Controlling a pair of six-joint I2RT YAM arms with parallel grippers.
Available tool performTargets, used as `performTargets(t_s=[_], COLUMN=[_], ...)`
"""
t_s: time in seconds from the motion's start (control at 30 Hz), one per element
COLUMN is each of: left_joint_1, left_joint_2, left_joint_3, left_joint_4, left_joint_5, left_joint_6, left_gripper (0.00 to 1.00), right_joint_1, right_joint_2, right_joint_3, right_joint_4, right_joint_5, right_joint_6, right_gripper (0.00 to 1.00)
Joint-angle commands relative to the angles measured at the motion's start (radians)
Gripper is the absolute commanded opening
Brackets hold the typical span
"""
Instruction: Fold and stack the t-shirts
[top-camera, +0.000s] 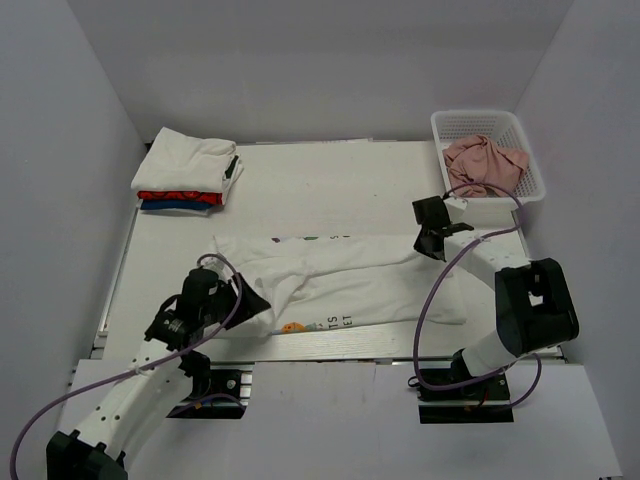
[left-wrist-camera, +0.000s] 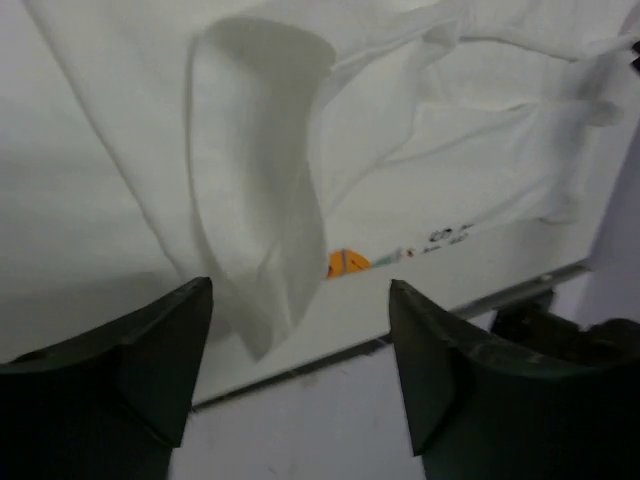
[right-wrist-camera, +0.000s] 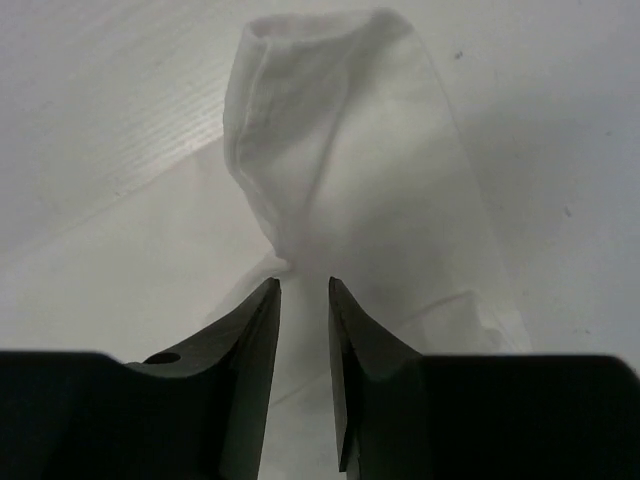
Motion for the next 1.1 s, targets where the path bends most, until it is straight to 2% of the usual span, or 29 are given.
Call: performTargets(t_s=[0.0,0.03,0.13,0.17,0.2,0.27,0.4,0.53,0.63,0.7,0.8,0.83,0.87,1.07], left_joint_1=[-0.003,-0.003,-0.003,-0.003,-0.003,-0.003,-0.003,-0.003,-0.003,-0.003,-0.003,-0.003,-0.003,-0.038], left_joint_2=[-0.006,-0.016,-0.002,0.030,0.050,0.093,0.196,0.328,0.447,0.493,0.572,0.611,0.632,0.724], left_joint_3=[0.078,0.089,0.146,0.156,0.166,0.196,0.216,0.285,0.343,0.344,0.356,0.356,0.356,0.358], left_joint_4=[-0.202,-0.224,-0.233,-0.204,-0.177,-0.112,0.055,0.091,0.096,0.153,0.244,0.289,0.307,0.377], left_joint_5=[0.151,0.184,0.200,0.186,0.171,0.099,-0.030,-0.240,-0.317,-0.290,-0.202,-0.128,-0.127,0.060], left_joint_6=[-0.019,-0.010,0.004,0.018,0.030,0.056,0.111,0.141,0.141,0.165,0.176,0.187,0.187,0.205], left_gripper=[0.86,1.00,1.00,1.00,1.00,1.00,1.00,1.00,1.00,1.00,1.00,1.00,1.00,0.97], right_joint_1=[-0.009,-0.010,-0.013,-0.016,-0.012,-0.015,-0.010,-0.007,-0.010,-0.006,-0.004,-0.009,-0.012,-0.030], right_joint_2=[-0.064,-0.074,-0.135,-0.163,-0.170,-0.204,-0.181,-0.070,0.041,0.121,0.188,0.210,0.210,0.175], right_joint_3=[-0.025,-0.025,-0.014,-0.013,-0.014,-0.014,0.035,0.110,0.150,0.185,0.231,0.239,0.239,0.159], right_joint_4=[-0.082,-0.112,-0.184,-0.183,-0.180,-0.120,-0.028,0.047,0.131,0.147,0.139,0.127,0.127,0.075], right_joint_5=[0.036,0.042,0.078,0.076,0.079,0.058,-0.034,-0.203,-0.327,-0.384,-0.384,-0.369,-0.369,-0.157], right_joint_6=[0.072,0.076,0.112,0.116,0.100,0.067,-0.055,-0.164,-0.230,-0.270,-0.272,-0.263,-0.255,-0.171], right_gripper=[0.33,0.36,0.51,0.60,0.60,0.65,0.90,0.90,0.90,0.90,0.90,0.90,0.90,0.90])
